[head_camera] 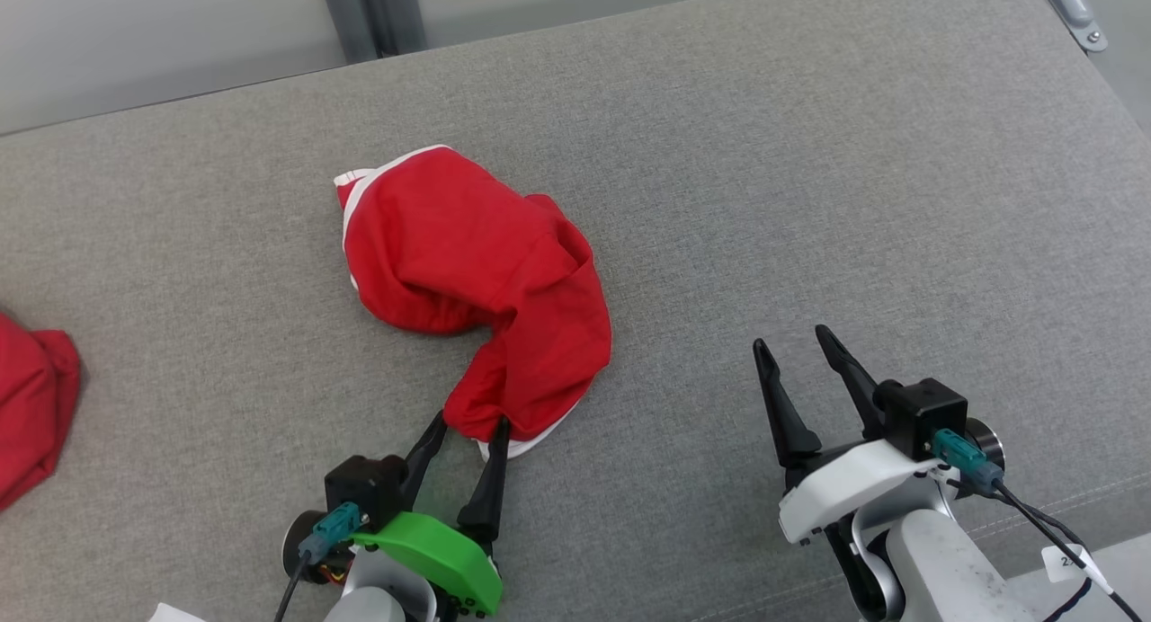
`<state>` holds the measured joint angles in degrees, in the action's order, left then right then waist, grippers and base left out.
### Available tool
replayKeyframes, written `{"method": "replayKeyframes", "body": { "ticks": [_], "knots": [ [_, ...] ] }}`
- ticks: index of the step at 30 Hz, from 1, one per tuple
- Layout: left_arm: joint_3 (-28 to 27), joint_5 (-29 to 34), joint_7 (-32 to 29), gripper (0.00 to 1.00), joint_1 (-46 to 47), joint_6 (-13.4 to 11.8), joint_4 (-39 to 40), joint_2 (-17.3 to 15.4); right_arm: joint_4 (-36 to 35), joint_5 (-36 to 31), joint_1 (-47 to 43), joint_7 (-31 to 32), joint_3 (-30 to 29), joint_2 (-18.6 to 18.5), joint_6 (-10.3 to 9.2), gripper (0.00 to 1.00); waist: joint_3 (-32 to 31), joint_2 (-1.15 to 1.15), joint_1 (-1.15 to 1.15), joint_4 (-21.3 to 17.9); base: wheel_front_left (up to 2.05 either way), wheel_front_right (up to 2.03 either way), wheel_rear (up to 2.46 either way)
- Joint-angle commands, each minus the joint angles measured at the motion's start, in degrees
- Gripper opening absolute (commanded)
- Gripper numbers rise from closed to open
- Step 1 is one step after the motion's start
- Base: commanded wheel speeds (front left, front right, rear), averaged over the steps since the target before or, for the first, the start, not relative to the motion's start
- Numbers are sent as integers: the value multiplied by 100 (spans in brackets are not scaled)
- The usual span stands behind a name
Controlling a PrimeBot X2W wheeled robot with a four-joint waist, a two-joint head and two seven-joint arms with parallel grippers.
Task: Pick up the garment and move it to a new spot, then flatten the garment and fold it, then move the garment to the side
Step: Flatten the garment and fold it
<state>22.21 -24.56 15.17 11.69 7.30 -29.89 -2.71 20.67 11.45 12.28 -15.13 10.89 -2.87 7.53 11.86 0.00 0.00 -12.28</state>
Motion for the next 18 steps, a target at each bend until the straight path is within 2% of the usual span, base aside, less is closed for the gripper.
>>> {"method": "replayKeyframes", "body": {
  "ticks": [1, 2, 3, 9, 12, 18],
  "knots": [
    [-1, 39, -3, 97, 135, 21, -26, -34, 22, 43, 75, -3, 39, -7, -8, 100, 10, 0, 0, -10, 0, 0, 0],
    [13, 77, -3, 45, 152, 22, -56, -32, 25, 49, 92, -3, 61, -6, -8, 100, 12, 0, 0, -18, 0, 0, 0],
    [4, 98, -2, 0, 170, 25, -32, -31, 29, 58, 103, -3, 82, -7, -8, 100, 12, 0, 0, -27, 0, 0, 0],
    [-14, 378, -2, 0, -3, 27, 680, -33, 106, 89, -39, -3, 45, -6, -8, 100, -232, 0, 0, -28, 0, 0, 0],
    [323, 577, -3, 0, 104, 28, 1075, -19, 180, 148, -127, -3, 41, -8, -8, 100, -446, 0, 0, -46, 0, 0, 0],
    [1168, 621, 0, 0, 1088, 25, 1513, -26, 357, 268, -279, -3, 81, -8, -8, 100, -821, 0, 0, -174, 0, 0, 0]
  ]
}}
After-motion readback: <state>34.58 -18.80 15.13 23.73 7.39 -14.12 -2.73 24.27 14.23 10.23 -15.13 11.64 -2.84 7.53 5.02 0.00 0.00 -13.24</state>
